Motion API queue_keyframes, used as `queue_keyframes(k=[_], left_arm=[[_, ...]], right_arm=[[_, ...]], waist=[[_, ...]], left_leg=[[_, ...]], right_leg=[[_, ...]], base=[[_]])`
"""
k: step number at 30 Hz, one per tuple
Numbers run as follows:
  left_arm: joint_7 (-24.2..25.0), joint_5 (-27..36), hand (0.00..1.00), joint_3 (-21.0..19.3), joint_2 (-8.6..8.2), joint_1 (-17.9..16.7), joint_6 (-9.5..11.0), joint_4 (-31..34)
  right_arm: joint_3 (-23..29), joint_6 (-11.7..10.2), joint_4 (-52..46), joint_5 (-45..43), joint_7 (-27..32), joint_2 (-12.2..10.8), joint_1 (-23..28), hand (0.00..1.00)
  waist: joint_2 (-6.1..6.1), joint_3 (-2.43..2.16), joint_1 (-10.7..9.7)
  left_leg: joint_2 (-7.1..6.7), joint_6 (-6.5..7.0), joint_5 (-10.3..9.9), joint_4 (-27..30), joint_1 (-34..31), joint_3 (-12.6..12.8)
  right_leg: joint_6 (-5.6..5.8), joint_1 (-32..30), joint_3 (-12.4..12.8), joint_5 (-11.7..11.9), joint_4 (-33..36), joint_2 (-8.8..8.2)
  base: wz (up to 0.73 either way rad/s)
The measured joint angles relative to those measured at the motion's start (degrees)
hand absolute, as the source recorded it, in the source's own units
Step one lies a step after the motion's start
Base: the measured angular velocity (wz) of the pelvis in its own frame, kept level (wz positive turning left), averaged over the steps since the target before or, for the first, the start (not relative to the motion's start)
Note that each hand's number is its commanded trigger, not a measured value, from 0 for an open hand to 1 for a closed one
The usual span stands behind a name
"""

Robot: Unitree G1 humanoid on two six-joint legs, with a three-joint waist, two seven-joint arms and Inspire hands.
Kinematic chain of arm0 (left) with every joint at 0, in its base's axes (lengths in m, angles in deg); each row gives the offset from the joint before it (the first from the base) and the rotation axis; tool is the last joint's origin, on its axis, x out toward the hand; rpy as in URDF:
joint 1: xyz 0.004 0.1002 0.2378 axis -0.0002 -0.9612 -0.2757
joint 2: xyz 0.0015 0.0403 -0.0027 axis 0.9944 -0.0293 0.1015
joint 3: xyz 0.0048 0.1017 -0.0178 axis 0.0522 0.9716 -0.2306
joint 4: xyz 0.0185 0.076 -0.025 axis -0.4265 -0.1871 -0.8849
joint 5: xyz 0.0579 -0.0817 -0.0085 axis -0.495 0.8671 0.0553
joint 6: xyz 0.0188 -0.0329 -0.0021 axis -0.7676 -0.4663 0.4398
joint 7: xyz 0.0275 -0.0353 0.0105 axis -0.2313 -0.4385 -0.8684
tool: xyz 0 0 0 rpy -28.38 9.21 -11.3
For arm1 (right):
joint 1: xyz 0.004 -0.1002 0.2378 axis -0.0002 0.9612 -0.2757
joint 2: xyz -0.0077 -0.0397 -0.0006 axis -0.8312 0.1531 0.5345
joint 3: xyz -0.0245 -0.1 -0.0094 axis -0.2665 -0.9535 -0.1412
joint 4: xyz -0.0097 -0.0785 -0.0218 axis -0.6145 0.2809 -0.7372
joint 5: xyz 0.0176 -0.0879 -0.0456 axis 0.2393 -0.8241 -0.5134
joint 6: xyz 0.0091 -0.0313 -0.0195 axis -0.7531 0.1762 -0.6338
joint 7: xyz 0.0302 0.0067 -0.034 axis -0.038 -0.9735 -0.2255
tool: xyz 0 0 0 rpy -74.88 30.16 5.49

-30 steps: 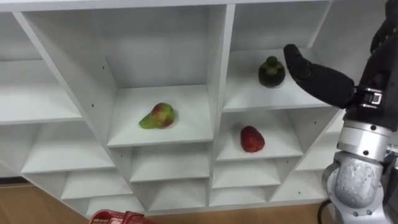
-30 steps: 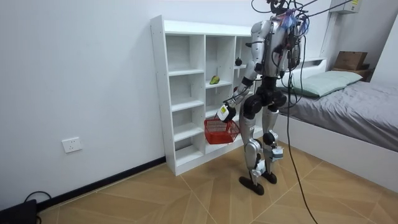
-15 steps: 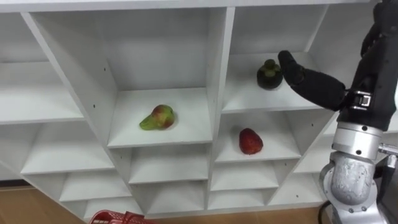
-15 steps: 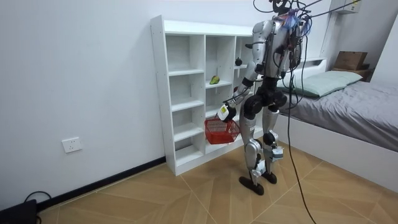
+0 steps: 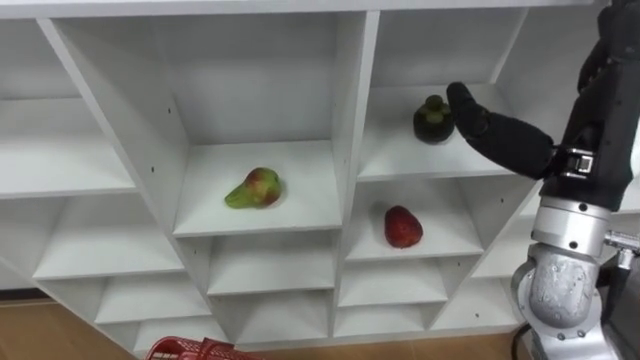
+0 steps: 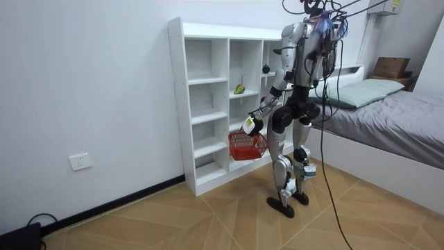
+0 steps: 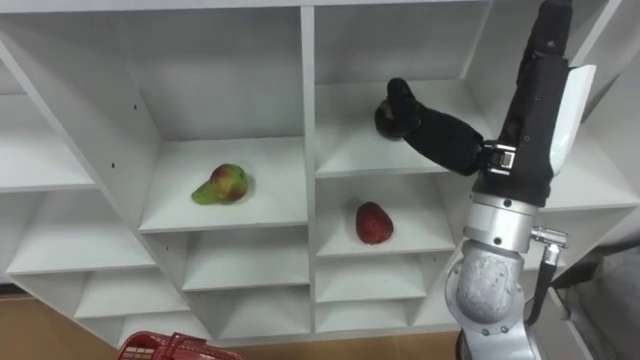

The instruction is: Collect fruits from the closet

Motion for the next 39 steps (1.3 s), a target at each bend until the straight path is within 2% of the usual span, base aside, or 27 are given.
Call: queue_keyframes(k=[4, 12, 14, 16, 18, 22, 25, 30, 35, 39], left_arm=[[-0.02, -0.14, 1.0, 0.0, -0.26, -0.01, 0.0, 1.5], [-1.11, 0.27, 1.0, 0.09, -0.52, -0.08, 0.0, 2.53], [-1.14, 0.32, 1.0, 0.34, -0.52, -0.15, 0.0, 2.53], [-1.08, 0.26, 1.0, 0.64, -0.72, 0.08, 0.01, 2.51], [-0.89, 0.24, 1.0, 0.61, -0.91, -0.21, 0.0, 2.35], [-0.59, 0.31, 1.0, 0.39, -0.78, -0.14, 0.02, 2.38], [0.35, 0.29, 1.0, 0.41, -0.69, -0.1, 0.02, 2.42], [0.64, 0.37, 1.0, 0.6, -0.45, 0.1, 0.02, 2.43], [0.63, 0.36, 1.0, 0.68, -0.37, 0.22, -0.27, 2.43], [0.63, 0.36, 1.0, 0.71, -0.43, 0.23, -0.28, 2.42]], right_arm=[[0.0, -1.26, 1.73, 0.0, -0.01, 0.07, -0.05, 0.0], [-0.77, -1.75, 5.78, 0.16, -0.17, 0.04, 0.81, 0.0], [-2.8, 1.05, 9.76, 2.72, -1.81, 0.1, 2.54, 0.0], [-5.86, 8.04, 14.49, 6.8, -5.12, -0.14, 5.9, 0.0], [-5.98, 7.38, 12.13, 7.19, -5.63, -0.04, 6.12, 0.0], [-6.13, 7.28, 12.31, 9.32, -6.54, -0.01, 4.7, 0.0], [-6.41, 7.3, 12.31, 9.94, -7.0, -0.03, 4.28, 0.0], [-6.68, 7.56, 12.83, 10.97, -7.57, -0.02, 4.18, 0.0], [-7.01, 7.18, 13.09, 10.95, -7.72, 0.0, 4.19, 0.0], [-6.96, 6.87, 13.12, 10.95, -7.67, 0.0, 4.12, 0.0]], waist=[[0.3, -0.2, 0.02], [0.67, -0.39, 0.15], [0.65, -0.36, 0.4], [1.1, -0.29, 1.46], [1.63, -0.43, 1.65], [1.57, -0.28, 2.0], [0.46, 0.01, 2.18], [-0.73, 0.13, 1.96], [-0.59, 0.12, 1.5], [-0.03, 0.11, 1.55]], left_leg=[[0.02, 0.0, 0.0, 0.03, 0.13, 0.01], [0.04, 0.03, -0.02, -0.03, 1.62, 0.15], [0.05, 0.03, -0.02, -0.04, 1.6, 0.22], [0.0, 0.08, 0.01, 0.08, 0.92, 0.24], [-0.12, 0.27, 0.16, 0.1, -0.31, 0.19], [-0.05, 0.27, 0.19, 0.11, -0.87, 0.04], [-0.07, 0.26, 0.19, 0.11, -1.03, 0.03], [-0.15, 0.28, 0.17, -0.03, -1.19, 0.01], [-0.1, 0.3, 0.12, -0.25, -1.2, -0.04], [-0.04, 0.29, 0.11, -0.29, -1.24, -0.33]], right_leg=[[-0.01, 0.14, 0.0, 0.06, -0.01, 0.01], [0.01, 1.33, 0.18, 0.13, -0.02, 0.04], [0.03, 1.45, 0.23, 0.17, -0.01, 0.04], [0.09, 0.51, 0.29, 0.35, 0.02, 0.02], [0.17, -0.77, 0.24, 0.53, 0.07, -0.08], [0.12, -1.07, 0.02, 0.55, 0.01, -0.04], [0.12, -1.05, 0.01, 0.53, -0.32, -0.07], [0.23, -0.9, 0.03, 0.59, -0.98, -0.15], [0.26, -0.91, -0.06, 0.62, -1.01, -0.1], [0.22, -0.93, -0.4, 0.64, -0.88, -0.07]], base=[[0.0], [0.0], [0.0], [-0.02], [0.0], [0.04], [0.0], [0.0], [0.0], [0.03]])
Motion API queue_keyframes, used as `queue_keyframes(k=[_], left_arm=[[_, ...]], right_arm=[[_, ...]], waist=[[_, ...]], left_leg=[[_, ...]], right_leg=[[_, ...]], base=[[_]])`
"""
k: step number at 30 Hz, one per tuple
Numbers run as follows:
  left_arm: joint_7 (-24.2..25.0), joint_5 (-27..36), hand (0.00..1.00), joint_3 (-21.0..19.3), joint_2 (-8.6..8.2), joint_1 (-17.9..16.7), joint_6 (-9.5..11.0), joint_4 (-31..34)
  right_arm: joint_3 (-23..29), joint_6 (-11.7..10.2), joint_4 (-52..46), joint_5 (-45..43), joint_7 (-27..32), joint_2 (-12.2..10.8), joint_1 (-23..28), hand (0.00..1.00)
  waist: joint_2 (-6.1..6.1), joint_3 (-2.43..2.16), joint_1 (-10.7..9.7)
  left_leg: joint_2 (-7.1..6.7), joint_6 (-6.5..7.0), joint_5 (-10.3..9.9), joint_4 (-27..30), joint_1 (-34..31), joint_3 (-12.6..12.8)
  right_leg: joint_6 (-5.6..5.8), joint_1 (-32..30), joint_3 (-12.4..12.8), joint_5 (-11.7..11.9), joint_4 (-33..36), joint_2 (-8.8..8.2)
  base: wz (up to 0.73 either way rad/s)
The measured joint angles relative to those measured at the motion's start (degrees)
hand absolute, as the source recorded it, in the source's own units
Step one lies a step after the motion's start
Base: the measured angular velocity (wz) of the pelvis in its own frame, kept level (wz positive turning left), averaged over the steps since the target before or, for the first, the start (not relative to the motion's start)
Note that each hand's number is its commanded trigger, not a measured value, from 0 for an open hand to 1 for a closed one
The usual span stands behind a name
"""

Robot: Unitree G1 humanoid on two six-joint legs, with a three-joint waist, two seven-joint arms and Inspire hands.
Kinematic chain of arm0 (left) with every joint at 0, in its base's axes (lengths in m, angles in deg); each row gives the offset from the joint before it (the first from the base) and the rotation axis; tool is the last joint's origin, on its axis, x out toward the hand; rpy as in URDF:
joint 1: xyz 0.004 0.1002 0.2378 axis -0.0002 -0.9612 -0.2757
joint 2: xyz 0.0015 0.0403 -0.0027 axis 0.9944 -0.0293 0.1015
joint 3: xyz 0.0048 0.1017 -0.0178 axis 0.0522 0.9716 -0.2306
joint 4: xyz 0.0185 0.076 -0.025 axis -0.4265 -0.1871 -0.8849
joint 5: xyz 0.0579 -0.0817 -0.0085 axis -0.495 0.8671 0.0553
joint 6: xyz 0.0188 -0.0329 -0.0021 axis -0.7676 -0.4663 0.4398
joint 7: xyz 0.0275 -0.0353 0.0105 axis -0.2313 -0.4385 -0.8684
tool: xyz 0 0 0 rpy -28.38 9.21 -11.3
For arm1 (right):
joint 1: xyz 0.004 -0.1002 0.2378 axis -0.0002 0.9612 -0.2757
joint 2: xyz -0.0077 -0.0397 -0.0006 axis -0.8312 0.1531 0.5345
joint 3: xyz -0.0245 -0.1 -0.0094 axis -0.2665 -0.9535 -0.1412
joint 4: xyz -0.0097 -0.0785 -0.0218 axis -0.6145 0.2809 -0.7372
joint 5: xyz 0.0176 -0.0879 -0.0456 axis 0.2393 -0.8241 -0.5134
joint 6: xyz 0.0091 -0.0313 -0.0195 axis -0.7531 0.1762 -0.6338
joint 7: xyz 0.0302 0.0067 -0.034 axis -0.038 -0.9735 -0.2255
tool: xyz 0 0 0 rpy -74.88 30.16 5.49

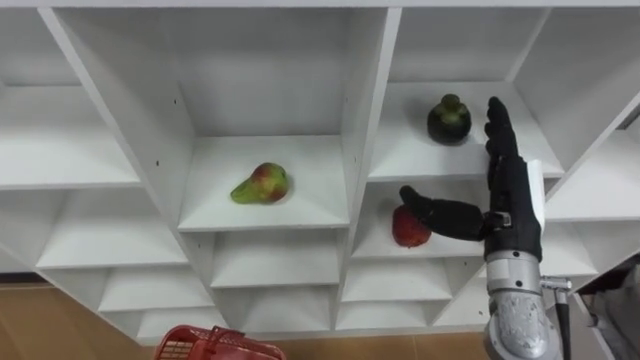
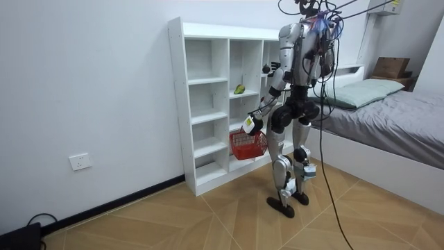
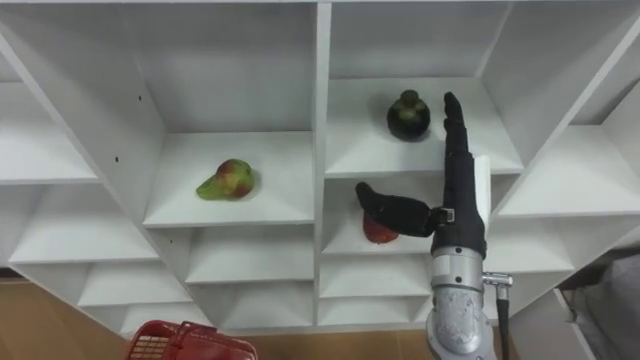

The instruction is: Collect fruits from the closet

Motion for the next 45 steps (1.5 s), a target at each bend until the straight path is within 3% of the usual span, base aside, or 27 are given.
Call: queue_keyframes(k=[7, 10, 17, 28, 34, 45], left_arm=[[0.0, -0.01, 1.0, -0.01, -0.09, -0.06, 0.0, 0.0], [0.0, -0.05, 1.0, -0.04, -0.11, -0.07, 0.0, 0.0], [-0.07, -0.27, 1.0, -0.18, -0.1, -0.07, -0.01, 0.02], [-0.2, -0.41, 1.0, -0.51, -0.1, -0.79, -0.72, -0.09], [-0.47, -0.5, 1.0, -1.86, -0.08, -1.81, -1.05, -0.12], [-0.34, -0.59, 1.0, -3.54, -0.14, -1.71, -3.46, -0.15]], right_arm=[[0.24, 0.12, 0.0, 0.07, 0.06, 0.0, -0.18, 0.0], [0.45, 0.12, 0.0, 0.23, -0.02, 0.01, -0.22, 0.0], [0.61, 0.19, -0.17, 2.69, -0.96, 0.01, -0.81, 0.0], [1.43, 3.15, -0.95, 15.36, -4.07, 0.1, -4.7, 0.0], [2.67, 4.34, -2.13, 16.67, -5.12, 0.09, -4.85, 0.0], [4.46, 5.89, -2.36, 19.83, -5.43, 0.11, -6.35, 0.0]], waist=[[0.48, -0.02, 0.08], [0.14, -0.23, 0.05], [-0.09, -0.13, 0.06], [-0.14, -0.06, 0.32], [-0.1, 0.12, 0.53], [0.02, 0.21, 1.39]], left_leg=[[0.01, 0.0, 0.0, 0.07, -0.02, -0.26], [-0.01, 0.0, 0.01, 0.11, -0.08, -0.28], [-0.01, 0.0, 0.01, 0.06, 0.04, -0.25], [-0.05, 0.0, 0.01, 0.05, 0.24, -0.76], [-0.07, 0.0, 0.01, 0.03, 0.19, -0.99], [-0.1, -0.01, 0.02, 0.07, 0.03, -1.65]], right_leg=[[-0.01, -0.08, -0.52, 0.0, 0.31, -0.04], [-0.01, -0.09, -0.66, 0.0, 0.27, -0.07], [-0.01, 0.07, -0.74, 0.0, 0.19, -0.07], [-0.01, 0.5, -0.97, 0.0, -0.11, -0.08], [-0.01, 0.83, -1.09, 0.0, -0.14, -0.1], [-0.01, 0.94, -2.03, 0.0, -0.13, -0.2]], base=[[0.0], [0.0], [0.0], [0.0], [0.0], [0.02]])
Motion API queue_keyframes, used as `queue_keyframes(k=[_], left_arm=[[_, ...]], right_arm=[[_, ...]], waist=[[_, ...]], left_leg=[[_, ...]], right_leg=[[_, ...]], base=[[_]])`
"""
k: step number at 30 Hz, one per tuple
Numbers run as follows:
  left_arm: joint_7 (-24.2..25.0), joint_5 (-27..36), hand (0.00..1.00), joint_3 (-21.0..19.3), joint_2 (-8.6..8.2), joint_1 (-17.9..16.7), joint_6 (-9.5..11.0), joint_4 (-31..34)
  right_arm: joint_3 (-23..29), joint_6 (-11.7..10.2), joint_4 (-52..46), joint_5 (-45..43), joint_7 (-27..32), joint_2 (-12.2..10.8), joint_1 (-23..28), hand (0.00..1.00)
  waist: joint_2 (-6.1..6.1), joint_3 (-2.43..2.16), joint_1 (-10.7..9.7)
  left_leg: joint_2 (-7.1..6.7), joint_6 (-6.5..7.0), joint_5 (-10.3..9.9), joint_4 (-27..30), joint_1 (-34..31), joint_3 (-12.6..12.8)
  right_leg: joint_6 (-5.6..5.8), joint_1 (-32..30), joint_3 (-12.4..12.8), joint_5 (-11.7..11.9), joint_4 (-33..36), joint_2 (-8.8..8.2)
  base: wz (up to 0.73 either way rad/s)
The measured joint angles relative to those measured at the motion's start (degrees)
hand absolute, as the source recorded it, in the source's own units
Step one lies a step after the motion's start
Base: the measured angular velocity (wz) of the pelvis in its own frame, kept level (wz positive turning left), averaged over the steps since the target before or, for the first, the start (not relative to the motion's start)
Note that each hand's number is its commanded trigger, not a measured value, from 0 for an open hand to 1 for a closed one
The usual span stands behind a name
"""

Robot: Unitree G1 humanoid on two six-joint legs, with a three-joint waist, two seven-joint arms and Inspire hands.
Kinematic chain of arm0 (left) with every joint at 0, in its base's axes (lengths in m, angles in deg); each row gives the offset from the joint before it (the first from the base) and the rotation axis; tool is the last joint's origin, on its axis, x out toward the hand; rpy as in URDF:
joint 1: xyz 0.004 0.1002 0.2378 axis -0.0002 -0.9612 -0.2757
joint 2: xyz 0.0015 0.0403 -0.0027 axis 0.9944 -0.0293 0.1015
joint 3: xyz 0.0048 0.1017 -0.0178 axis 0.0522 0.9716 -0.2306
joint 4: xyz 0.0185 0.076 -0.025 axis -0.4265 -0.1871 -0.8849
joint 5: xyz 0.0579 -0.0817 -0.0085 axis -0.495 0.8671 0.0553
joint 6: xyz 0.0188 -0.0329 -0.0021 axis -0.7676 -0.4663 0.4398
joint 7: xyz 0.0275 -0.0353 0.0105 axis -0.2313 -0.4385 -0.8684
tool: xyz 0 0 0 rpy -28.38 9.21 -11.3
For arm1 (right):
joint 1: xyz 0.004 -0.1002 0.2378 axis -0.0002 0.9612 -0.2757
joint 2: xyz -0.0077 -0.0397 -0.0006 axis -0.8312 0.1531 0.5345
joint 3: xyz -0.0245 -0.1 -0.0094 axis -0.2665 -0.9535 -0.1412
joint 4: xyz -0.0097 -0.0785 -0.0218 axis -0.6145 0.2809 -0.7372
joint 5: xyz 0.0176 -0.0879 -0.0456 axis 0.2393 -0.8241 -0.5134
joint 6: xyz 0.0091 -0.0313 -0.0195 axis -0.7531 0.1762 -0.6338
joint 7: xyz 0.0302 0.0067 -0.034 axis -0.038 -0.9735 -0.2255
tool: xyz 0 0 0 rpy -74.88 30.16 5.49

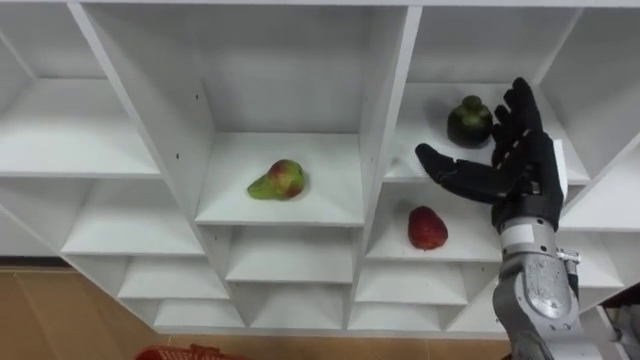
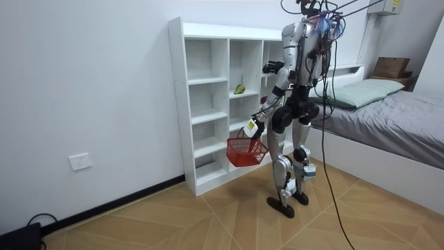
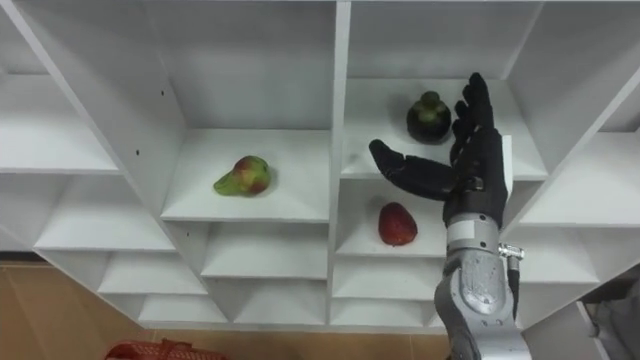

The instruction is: Collect fruits from the closet

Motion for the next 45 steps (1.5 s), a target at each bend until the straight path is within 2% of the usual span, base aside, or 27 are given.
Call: queue_keyframes(k=[5, 7, 13, 18, 27, 34, 40, 45], left_arm=[[-0.02, -0.03, 1.0, -0.18, -0.02, -0.03, -0.59, 0.0], [-0.02, -0.04, 1.0, -0.16, -0.03, 0.01, -0.65, 0.01], [0.2, -0.01, 1.0, -1.34, 0.0, -1.06, -0.77, 0.01], [0.07, -0.05, 1.0, -1.61, -0.1, -1.0, -1.14, 0.02], [0.09, -0.04, 1.0, -1.4, 0.01, -0.94, -2.47, 0.62], [2.23, -0.04, 1.0, -1.25, 0.04, -1.15, -3.82, 1.97], [3.43, -0.03, 1.0, -1.3, 0.09, -1.11, -4.69, 3.06], [4.3, -0.07, 1.0, -2.14, 0.18, -0.83, -5.75, 3.49]], right_arm=[[0.26, 0.99, 0.0, -1.24, 0.04, 0.0, -1.09, 0.0], [0.53, 1.28, 0.01, -2.85, 0.35, 0.0, -1.23, 0.0], [2.3, 2.14, 2.82, -6.34, 1.15, 0.15, -3.89, 0.0], [2.3, 2.45, 5.57, -9.89, 2.29, 0.18, -6.16, 0.0], [2.26, 3.73, 7.86, -11.11, 2.39, 1.41, -8.73, 0.0], [2.29, 5.84, 12.61, -14.9, 1.62, 2.88, -9.2, 0.0], [2.29, 6.18, 14.74, -14.74, 0.31, 4.67, -9.67, 0.0], [2.34, 7.29, 16.0, -14.74, -0.32, 4.99, -10.93, 0.0]], waist=[[-0.17, 0.01, -0.03], [-0.47, 0.03, -0.03], [-1.32, 0.02, 0.19], [-1.97, 0.41, 0.27], [-2.96, 0.1, 0.26], [-3.0, 0.14, 0.35], [-3.02, 0.14, 0.33], [-3.25, 0.0, 0.28]], left_leg=[[-0.08, 0.01, 0.01, 0.21, 0.01, -0.31], [-0.24, 0.03, 0.02, 0.33, 0.01, -1.1], [-0.42, 0.08, 0.06, 0.5, 0.2, -1.16], [-0.43, 0.11, 0.08, 0.87, -0.03, -1.19], [-0.44, 0.12, 0.08, 1.22, -0.26, -1.73], [-0.55, 0.12, 0.09, 1.28, -0.3, -2.63], [-0.59, 0.16, 0.11, 1.31, -0.32, -2.75], [-0.63, 0.17, 0.11, 1.73, -0.81, -2.75]], right_leg=[[0.0, 0.15, -0.44, 0.0, -0.08, -0.13], [0.05, 0.63, -1.16, -0.07, -0.16, -0.3], [0.2, 1.1, -1.53, -0.22, -0.24, -0.55], [0.21, 0.97, -1.71, -0.23, -0.17, -0.64], [0.21, 1.23, -2.38, -0.23, -0.14, -0.71], [0.22, 1.79, -3.18, -0.24, -0.15, -0.85], [0.22, 1.88, -3.41, -0.26, -0.19, -0.92], [0.24, 1.63, -3.48, -0.28, -0.21, -1.01]], base=[[0.03], [0.14], [0.03], [0.01], [0.03], [0.05], [0.0], [0.0]])
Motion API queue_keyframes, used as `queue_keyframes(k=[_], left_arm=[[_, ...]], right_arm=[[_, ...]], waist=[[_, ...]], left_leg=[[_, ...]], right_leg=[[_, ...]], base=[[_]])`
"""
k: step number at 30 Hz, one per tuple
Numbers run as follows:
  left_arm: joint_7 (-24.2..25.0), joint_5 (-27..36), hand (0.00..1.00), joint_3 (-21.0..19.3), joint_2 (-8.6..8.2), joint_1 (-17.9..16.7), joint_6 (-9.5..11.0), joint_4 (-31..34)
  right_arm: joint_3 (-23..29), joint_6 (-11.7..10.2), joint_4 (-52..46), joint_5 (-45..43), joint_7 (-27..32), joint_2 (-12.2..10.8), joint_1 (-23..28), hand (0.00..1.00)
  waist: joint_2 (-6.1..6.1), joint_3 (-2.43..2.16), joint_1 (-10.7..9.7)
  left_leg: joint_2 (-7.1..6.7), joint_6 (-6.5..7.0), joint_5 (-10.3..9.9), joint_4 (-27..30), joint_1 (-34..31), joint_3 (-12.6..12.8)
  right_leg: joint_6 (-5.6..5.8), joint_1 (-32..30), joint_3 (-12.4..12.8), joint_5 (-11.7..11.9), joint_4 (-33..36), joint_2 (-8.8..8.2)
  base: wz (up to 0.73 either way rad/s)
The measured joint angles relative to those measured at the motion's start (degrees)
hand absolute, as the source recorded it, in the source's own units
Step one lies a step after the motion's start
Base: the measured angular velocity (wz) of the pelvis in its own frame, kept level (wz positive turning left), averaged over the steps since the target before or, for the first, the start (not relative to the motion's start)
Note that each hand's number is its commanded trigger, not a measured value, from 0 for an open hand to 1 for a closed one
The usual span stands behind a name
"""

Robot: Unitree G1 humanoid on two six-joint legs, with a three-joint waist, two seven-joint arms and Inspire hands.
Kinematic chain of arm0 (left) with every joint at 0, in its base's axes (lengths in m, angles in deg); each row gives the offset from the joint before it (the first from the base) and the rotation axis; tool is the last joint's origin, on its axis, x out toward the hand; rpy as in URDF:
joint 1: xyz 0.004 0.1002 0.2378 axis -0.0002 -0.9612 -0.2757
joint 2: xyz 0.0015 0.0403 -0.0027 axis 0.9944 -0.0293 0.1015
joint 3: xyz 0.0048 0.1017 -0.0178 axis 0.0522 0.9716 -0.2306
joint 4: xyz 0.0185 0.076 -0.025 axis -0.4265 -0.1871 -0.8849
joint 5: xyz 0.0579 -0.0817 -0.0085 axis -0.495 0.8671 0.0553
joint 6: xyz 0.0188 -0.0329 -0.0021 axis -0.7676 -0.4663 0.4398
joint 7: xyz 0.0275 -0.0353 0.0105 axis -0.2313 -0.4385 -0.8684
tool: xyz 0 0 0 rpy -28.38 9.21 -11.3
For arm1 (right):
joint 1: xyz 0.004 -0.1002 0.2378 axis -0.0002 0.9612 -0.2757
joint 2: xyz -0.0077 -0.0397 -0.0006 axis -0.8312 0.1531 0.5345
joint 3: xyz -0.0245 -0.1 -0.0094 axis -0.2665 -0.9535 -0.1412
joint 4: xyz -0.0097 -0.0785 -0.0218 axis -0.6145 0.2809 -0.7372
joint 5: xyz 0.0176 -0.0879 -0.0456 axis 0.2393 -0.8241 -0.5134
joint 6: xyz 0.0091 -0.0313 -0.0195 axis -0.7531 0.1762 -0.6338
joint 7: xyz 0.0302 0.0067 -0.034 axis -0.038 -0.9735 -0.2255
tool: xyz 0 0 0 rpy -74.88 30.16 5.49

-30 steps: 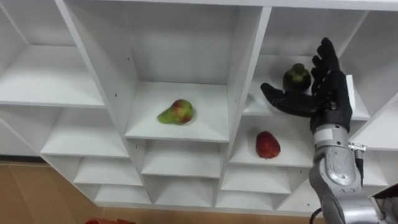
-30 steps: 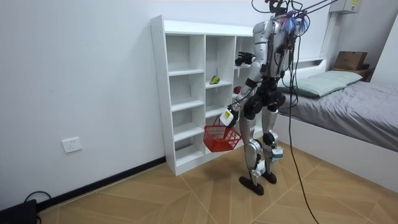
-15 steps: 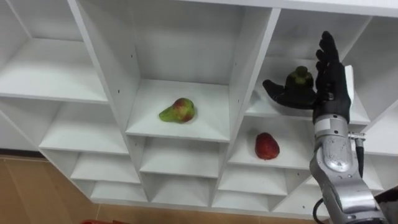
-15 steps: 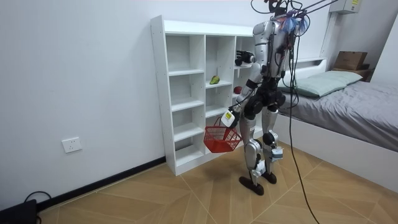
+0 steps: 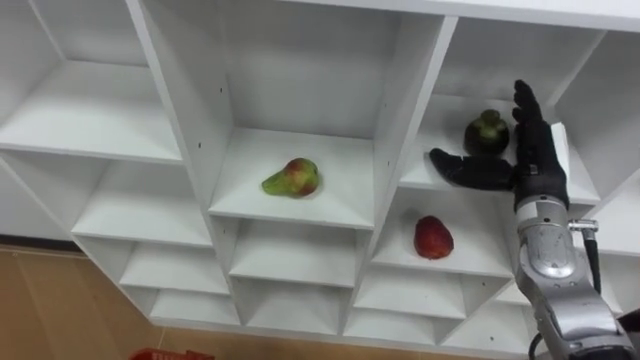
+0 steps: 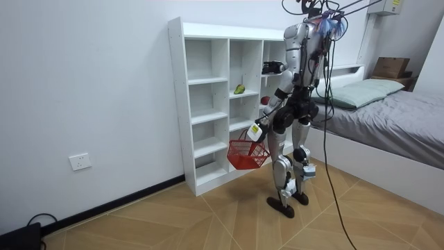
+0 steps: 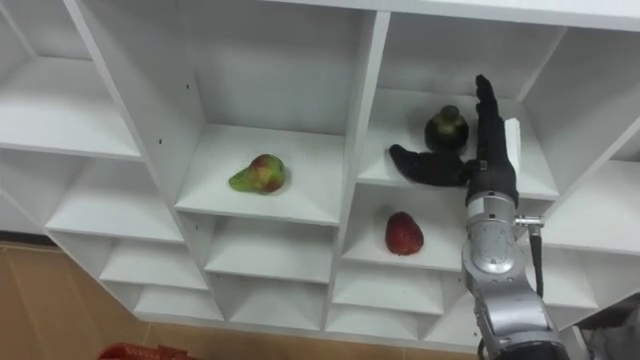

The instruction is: Collect fruits from the closet

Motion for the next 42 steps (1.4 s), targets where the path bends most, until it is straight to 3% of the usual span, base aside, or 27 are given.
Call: queue_keyframes(k=[7, 8, 9, 10, 11, 22, 42], left_arm=[[0.07, -0.04, 1.0, -0.45, 0.09, -0.12, -1.37, 1.12], [0.07, -0.03, 1.0, -0.64, 0.09, -0.36, -1.64, 1.74], [0.07, -0.01, 1.0, -0.79, 0.11, -0.57, -1.67, 2.15], [0.08, -0.01, 1.0, -0.99, 0.11, -0.74, -1.7, 2.47], [0.08, 0.02, 1.0, -1.14, 0.11, -0.81, -1.73, 2.61], [-0.02, 0.03, 1.0, -1.38, 0.44, -1.1, -3.36, 2.96], [-0.84, 0.0, 1.0, -1.32, 0.72, 0.32, -3.67, 2.95]], right_arm=[[0.41, 0.42, 0.51, -0.06, -0.36, 0.0, -0.02, 0.0], [0.43, 0.61, 0.82, -0.09, -0.38, 0.0, -0.06, 0.06], [0.52, 0.58, 1.42, -0.1, -0.5, 0.0, -0.1, 0.15], [0.55, 0.64, 1.71, -0.1, -0.67, 0.0, -0.21, 0.77], [0.64, 0.69, 1.82, -0.09, -0.81, 0.0, -0.24, 1.0], [6.54, 1.35, 8.82, -0.52, -1.58, -0.01, -4.18, 1.0], [6.7, 1.39, 8.91, -3.17, -2.26, -0.03, -4.59, 1.0]], waist=[[-0.12, -0.1, -0.13], [-0.15, -0.12, -0.05], [-0.24, -0.18, -0.09], [-0.35, -0.25, -0.07], [-0.38, -0.27, -0.08], [-0.74, -0.29, -0.17], [-1.04, -0.31, -0.37]], left_leg=[[-0.05, 0.0, 0.0, 0.07, 0.08, -0.21], [-0.07, 0.0, 0.0, 0.08, 0.09, -0.29], [-0.07, 0.0, 0.0, 0.09, 0.13, -0.33], [-0.07, 0.0, 0.0, 0.11, 0.13, -0.4], [-0.07, 0.0, 0.0, 0.11, 0.13, -0.45], [-0.18, 0.05, -0.03, 0.1, 1.06, -1.04], [-0.15, 0.05, -0.04, -0.25, 1.04, -1.24]], right_leg=[[0.03, 0.29, -0.17, -0.02, -0.05, -0.06], [0.03, 0.31, -0.16, -0.02, -0.05, -0.05], [0.03, 0.34, -0.17, -0.02, -0.04, -0.05], [0.03, 0.36, -0.19, -0.02, -0.04, -0.05], [0.03, 0.38, -0.18, -0.02, -0.03, -0.05], [0.09, 1.48, -0.22, -0.1, -0.08, -0.02], [0.11, 1.3, -0.9, -0.11, 0.03, -0.01]], base=[[0.01], [0.0], [0.0], [0.0], [0.03], [0.01], [0.0]])
